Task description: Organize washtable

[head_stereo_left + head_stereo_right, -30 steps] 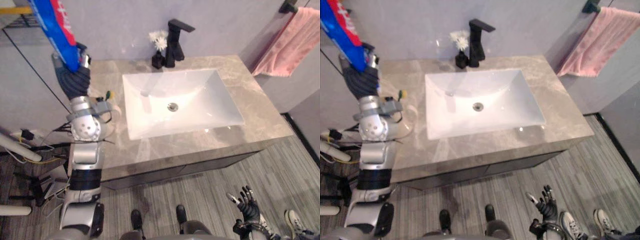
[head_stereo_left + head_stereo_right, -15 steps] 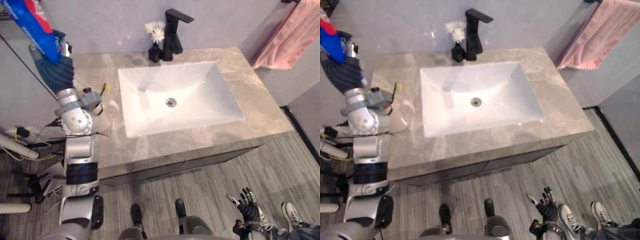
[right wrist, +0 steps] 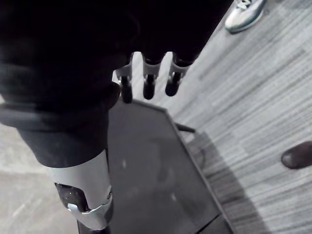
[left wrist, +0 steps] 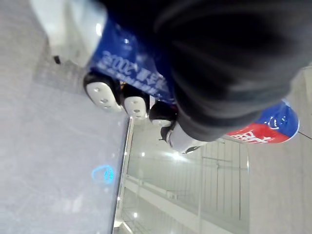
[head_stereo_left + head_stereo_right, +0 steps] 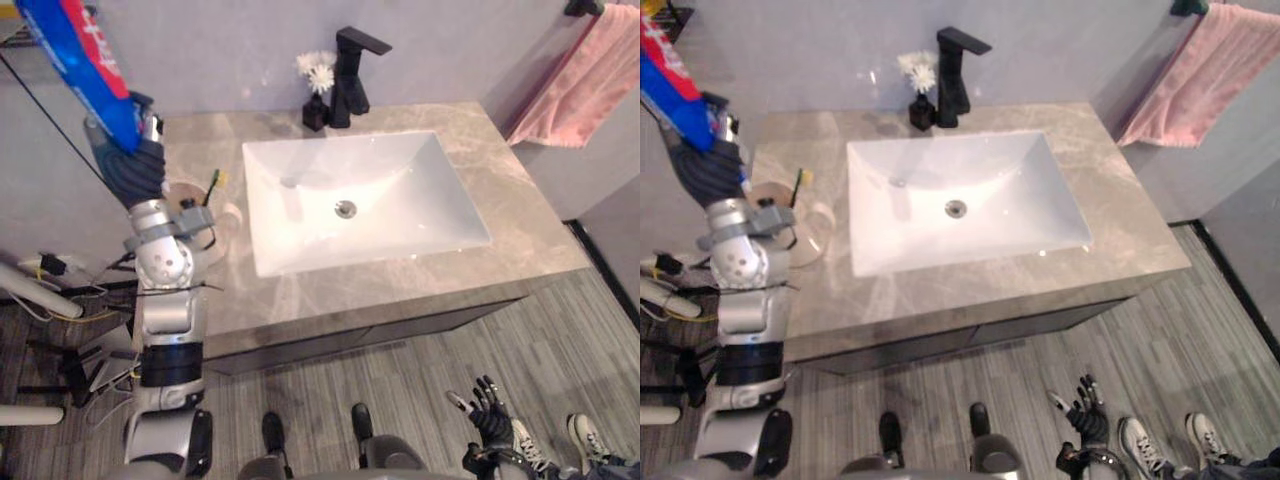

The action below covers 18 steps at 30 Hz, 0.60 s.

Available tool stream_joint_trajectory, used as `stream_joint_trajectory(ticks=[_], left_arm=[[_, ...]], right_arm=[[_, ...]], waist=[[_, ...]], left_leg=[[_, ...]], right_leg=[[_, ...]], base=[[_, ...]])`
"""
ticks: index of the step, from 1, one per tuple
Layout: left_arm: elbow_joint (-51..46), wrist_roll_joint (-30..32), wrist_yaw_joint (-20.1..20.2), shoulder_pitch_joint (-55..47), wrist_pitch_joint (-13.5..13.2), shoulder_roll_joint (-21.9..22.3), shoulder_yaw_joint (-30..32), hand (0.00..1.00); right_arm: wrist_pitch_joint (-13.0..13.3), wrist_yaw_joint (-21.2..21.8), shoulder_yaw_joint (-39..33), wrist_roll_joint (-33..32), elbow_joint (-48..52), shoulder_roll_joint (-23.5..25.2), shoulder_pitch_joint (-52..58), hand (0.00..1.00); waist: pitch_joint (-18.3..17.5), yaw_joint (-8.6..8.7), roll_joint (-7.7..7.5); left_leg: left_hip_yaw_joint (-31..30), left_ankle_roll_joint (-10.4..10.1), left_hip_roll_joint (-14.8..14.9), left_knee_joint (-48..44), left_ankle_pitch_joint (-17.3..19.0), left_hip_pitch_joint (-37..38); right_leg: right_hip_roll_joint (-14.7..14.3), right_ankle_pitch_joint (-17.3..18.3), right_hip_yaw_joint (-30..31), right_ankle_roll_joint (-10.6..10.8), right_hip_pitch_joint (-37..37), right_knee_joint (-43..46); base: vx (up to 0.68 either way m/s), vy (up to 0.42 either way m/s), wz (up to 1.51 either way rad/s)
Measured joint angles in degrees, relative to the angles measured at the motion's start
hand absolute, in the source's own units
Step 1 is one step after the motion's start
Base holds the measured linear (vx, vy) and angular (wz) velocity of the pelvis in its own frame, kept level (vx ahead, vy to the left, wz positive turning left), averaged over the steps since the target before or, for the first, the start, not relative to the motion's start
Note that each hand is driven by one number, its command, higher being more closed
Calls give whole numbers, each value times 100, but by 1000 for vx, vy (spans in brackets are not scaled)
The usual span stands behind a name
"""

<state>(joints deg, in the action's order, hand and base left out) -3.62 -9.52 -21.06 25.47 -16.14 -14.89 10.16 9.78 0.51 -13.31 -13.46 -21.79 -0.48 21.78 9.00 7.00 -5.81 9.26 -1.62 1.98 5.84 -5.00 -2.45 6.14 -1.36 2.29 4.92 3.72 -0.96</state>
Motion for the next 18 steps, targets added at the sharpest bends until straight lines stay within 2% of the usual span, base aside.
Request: stream_joint_trajectory(ticks=[11, 18], left_arm=[[-323, -110, 238, -471, -2, 93, -80, 100], [-324, -108, 274, -528, -3, 143, -100, 100]], right_arm=[[-7, 92, 51, 6, -149, 1, 7, 0], [-7, 93, 51, 6, -148, -1, 9, 0]], waist=[[-1, -33, 2], [-2, -136, 14]], left_leg=[[-87, -7, -4, 0, 5, 8], [-115, -7, -4, 0, 3, 8]], right_leg=[[4, 2, -74, -3, -63, -19], [2, 2, -91, -2, -79, -19]], base=[[-6, -2, 3], [0, 0, 1]])
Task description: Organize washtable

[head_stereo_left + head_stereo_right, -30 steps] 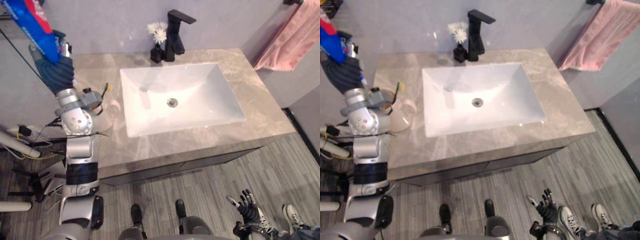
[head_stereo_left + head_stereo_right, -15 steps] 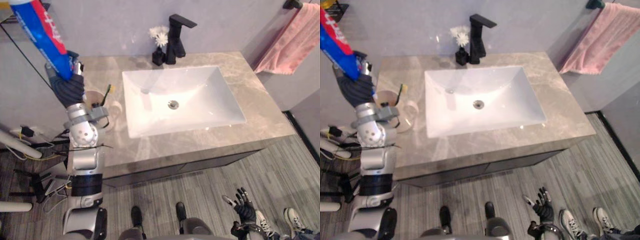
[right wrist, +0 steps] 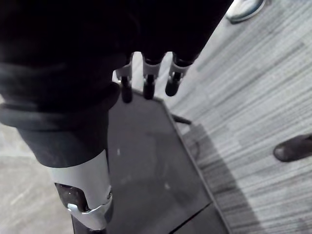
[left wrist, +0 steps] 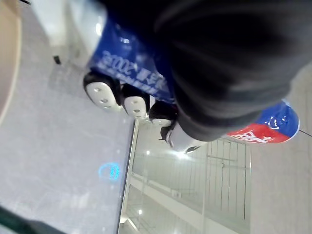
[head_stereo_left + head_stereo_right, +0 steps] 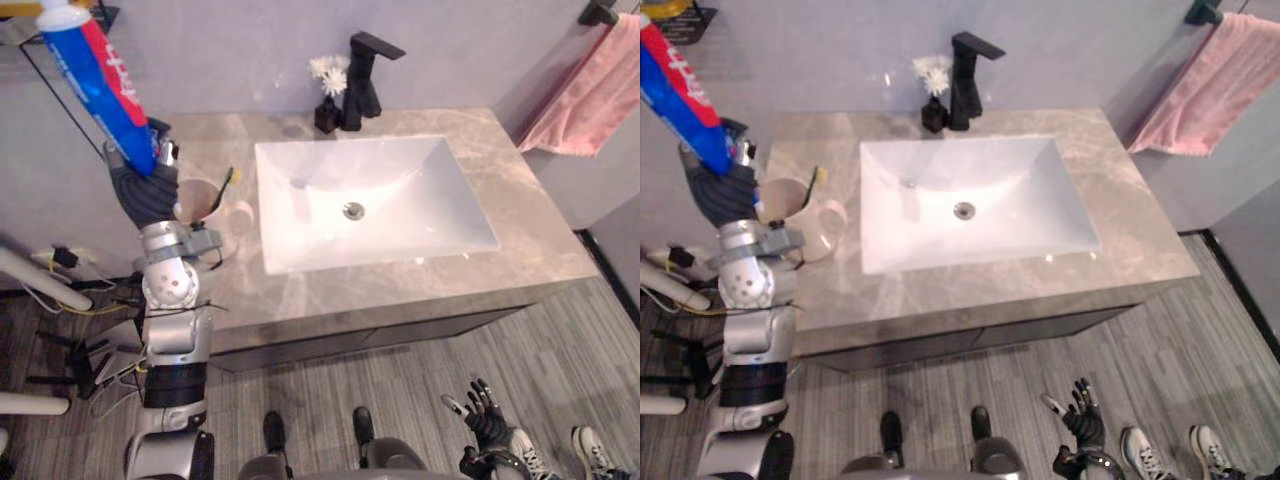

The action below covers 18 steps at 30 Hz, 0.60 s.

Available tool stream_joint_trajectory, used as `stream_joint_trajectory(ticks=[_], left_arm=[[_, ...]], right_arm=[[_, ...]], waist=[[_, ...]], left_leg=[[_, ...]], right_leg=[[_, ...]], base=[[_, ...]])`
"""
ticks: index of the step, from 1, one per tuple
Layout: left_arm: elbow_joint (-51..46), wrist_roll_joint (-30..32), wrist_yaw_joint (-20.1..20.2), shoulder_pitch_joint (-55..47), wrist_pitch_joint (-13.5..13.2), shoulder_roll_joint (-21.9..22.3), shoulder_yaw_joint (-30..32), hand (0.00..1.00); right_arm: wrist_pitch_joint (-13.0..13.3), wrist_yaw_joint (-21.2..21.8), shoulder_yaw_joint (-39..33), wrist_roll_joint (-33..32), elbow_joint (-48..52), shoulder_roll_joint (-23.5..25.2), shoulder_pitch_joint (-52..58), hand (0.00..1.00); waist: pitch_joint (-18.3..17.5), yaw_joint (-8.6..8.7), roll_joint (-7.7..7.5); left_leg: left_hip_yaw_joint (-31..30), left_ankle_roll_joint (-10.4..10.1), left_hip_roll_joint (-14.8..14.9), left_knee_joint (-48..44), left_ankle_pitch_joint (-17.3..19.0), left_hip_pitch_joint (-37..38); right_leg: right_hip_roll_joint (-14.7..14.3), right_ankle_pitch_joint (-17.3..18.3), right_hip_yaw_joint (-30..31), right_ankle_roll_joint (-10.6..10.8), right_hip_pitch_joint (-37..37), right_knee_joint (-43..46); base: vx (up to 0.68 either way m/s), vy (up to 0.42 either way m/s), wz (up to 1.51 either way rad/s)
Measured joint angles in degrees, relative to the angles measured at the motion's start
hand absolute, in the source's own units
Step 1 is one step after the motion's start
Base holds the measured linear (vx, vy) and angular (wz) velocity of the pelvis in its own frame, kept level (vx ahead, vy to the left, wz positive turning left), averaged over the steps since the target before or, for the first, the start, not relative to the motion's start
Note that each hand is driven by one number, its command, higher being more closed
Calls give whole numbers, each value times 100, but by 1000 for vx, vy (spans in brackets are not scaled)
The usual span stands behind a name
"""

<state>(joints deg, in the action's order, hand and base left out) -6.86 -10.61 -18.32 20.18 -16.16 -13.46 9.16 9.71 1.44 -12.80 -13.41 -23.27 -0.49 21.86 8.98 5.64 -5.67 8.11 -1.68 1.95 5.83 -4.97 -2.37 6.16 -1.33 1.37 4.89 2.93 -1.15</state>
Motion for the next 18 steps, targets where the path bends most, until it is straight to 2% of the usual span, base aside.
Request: stream_joint_trajectory(ticks=[18], left_arm=[[0, -2, 55, -270, 1, 5, -1, 100]], right_arm=[[0, -1, 0, -1, 0, -1, 0, 0]], waist=[[-2, -3, -1]], left_leg=[[-6, -20, 0, 0, 14, 0]], right_leg=[[0, 3, -16, 0, -5, 2]], base=[[0, 0, 0]])
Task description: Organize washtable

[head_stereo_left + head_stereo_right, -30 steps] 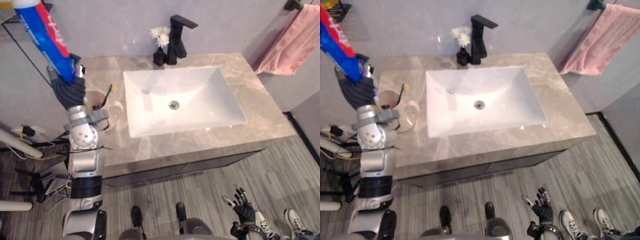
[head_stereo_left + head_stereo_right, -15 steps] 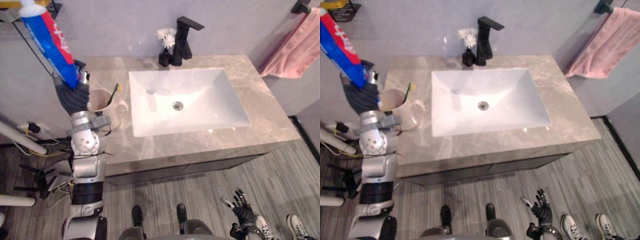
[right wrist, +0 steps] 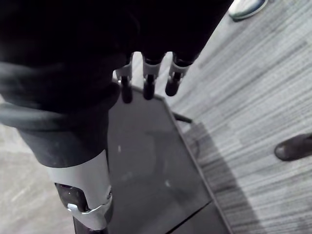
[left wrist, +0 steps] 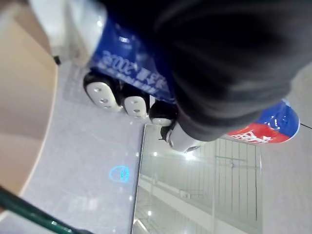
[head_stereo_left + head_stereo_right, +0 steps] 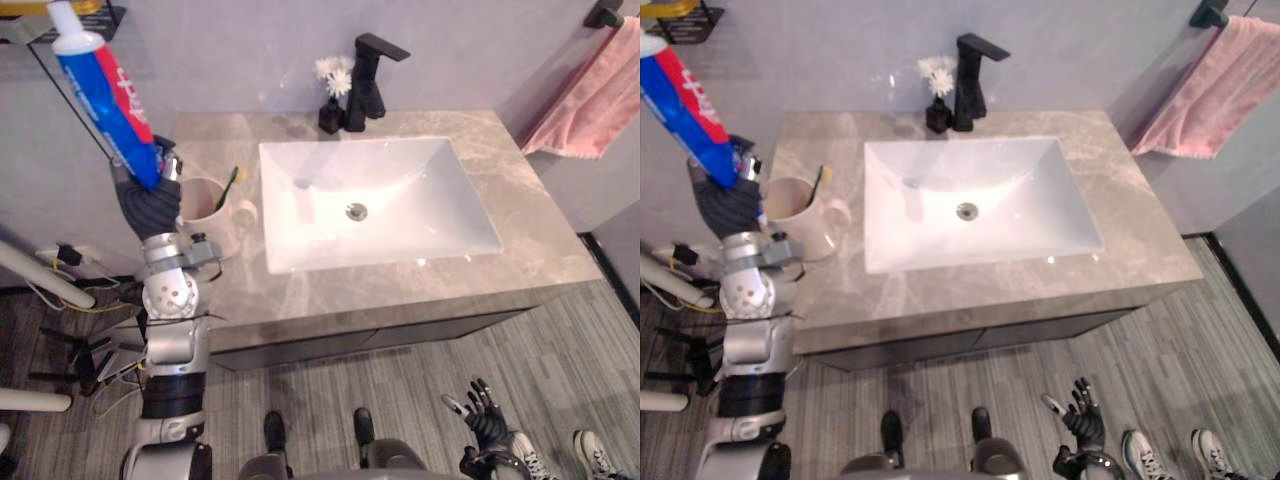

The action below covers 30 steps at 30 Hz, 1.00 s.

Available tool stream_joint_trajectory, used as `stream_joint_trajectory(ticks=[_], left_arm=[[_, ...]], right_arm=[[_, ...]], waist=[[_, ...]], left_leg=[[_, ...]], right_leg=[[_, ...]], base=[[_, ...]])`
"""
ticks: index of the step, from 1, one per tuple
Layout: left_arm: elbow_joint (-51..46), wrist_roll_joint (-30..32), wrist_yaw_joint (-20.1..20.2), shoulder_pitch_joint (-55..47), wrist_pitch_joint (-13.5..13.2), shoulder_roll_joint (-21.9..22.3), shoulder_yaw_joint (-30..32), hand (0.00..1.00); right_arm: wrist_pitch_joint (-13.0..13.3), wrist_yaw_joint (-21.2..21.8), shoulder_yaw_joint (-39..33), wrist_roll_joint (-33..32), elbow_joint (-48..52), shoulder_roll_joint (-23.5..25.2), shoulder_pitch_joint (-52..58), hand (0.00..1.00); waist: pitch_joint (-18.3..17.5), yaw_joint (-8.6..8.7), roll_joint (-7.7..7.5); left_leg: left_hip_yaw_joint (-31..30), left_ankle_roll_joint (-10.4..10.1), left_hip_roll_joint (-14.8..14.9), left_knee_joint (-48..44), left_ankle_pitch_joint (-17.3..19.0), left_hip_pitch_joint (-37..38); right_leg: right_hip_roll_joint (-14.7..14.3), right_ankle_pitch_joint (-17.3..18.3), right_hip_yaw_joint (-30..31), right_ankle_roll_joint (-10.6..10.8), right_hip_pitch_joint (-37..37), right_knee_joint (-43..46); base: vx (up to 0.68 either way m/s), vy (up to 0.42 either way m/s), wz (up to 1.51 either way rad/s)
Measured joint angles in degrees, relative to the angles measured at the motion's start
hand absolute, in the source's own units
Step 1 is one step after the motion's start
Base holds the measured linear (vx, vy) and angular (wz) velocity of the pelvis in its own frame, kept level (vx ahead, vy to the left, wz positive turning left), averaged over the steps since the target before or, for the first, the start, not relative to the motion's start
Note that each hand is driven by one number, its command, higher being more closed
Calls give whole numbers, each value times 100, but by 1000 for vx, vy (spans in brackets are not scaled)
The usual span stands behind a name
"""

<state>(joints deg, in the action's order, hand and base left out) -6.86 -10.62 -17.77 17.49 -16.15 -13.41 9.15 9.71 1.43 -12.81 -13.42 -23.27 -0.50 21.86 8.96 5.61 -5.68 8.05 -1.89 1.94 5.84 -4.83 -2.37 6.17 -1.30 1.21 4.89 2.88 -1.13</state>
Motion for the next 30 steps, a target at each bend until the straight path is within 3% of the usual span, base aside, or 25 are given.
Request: stream_joint_trajectory(ticks=[30], left_arm=[[-1, 10, -27, 189, -1, -10, -28, 100]], right_arm=[[0, 7, 1, -1, 0, 1, 4, 0]], waist=[[-71, 10, -27]], left_leg=[[50, 0, 3, -28, 0, 12]], right_leg=[[-1, -3, 44, 3, 24, -1]], base=[[0, 0, 0]])
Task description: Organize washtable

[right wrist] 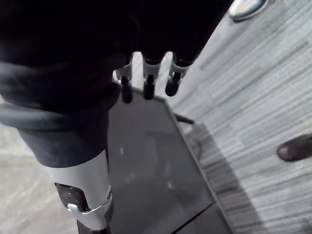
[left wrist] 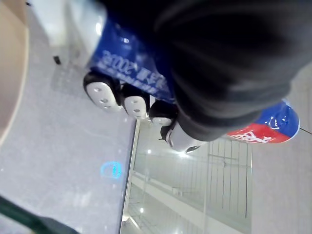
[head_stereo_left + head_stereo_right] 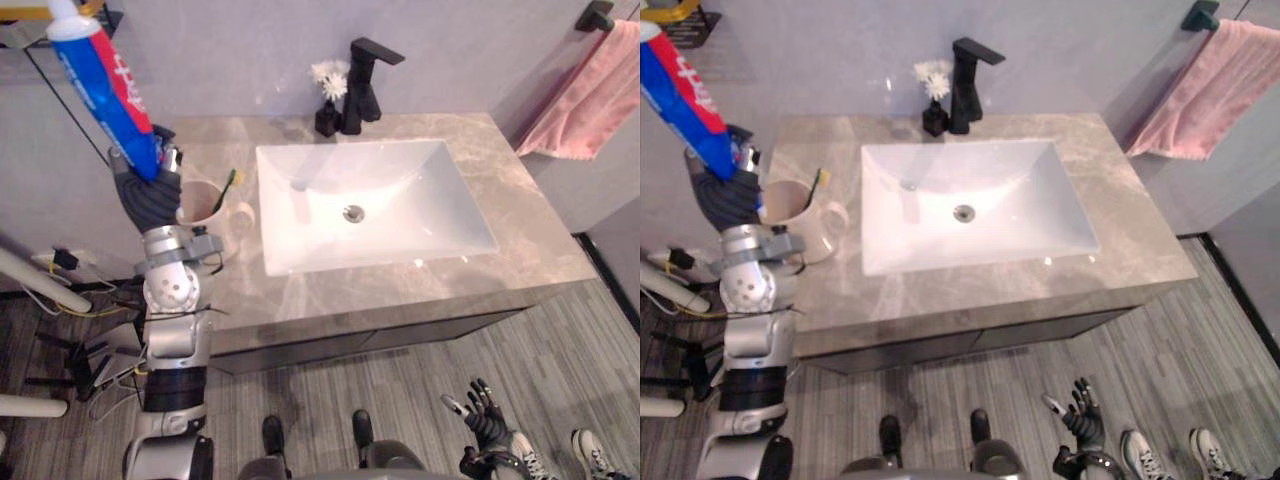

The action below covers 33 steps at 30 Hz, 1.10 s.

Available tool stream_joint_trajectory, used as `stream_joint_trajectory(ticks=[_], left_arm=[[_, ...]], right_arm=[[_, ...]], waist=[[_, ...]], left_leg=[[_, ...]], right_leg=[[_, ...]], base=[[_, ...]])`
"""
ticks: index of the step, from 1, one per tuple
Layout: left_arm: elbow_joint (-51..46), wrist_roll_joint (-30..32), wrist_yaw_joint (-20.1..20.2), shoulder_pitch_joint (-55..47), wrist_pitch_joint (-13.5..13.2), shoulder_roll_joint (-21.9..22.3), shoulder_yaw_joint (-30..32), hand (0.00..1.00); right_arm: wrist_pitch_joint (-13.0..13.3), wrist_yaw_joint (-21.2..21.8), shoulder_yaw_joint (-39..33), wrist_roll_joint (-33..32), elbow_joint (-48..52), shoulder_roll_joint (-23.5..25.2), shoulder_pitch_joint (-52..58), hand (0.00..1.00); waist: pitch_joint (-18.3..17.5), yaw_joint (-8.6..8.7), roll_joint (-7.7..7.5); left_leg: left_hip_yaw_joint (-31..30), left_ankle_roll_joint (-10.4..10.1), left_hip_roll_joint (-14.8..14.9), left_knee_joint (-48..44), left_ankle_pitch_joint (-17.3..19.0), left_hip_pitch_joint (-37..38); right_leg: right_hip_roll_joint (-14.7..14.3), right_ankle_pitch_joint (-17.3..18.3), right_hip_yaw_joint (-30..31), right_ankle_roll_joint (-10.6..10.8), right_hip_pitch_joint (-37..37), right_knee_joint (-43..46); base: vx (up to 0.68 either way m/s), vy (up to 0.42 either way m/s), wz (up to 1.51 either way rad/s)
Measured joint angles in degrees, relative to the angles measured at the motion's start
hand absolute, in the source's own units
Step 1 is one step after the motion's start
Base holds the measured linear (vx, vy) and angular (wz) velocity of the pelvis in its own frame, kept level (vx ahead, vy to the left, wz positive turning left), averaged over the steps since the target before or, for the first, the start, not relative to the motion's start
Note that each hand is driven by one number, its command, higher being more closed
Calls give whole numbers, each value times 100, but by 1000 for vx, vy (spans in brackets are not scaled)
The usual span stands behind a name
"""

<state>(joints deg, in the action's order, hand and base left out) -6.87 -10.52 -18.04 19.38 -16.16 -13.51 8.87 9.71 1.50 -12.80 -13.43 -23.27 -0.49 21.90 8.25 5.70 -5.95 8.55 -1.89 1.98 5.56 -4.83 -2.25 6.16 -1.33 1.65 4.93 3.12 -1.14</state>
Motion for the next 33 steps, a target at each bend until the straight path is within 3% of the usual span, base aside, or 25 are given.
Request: stream_joint_trajectory(ticks=[24, 33], left_arm=[[2, 0, -92, 2, 1, 0, 0, 100], [83, 1, -97, 153, 2, 1, 3, 100]], right_arm=[[0, 0, 0, -1, 0, 0, 0, 0], [0, 0, 0, -1, 1, 1, 12, 0]], waist=[[-18, 54, -28], [-28, 147, -41]], left_leg=[[27, 0, 0, 0, 0, 2], [74, -2, 3, 0, 1, 6]], right_leg=[[1, -1, 16, 1, 14, -1], [0, -4, 49, 5, 31, -3]], base=[[0, 0, 0], [0, 0, -2]])
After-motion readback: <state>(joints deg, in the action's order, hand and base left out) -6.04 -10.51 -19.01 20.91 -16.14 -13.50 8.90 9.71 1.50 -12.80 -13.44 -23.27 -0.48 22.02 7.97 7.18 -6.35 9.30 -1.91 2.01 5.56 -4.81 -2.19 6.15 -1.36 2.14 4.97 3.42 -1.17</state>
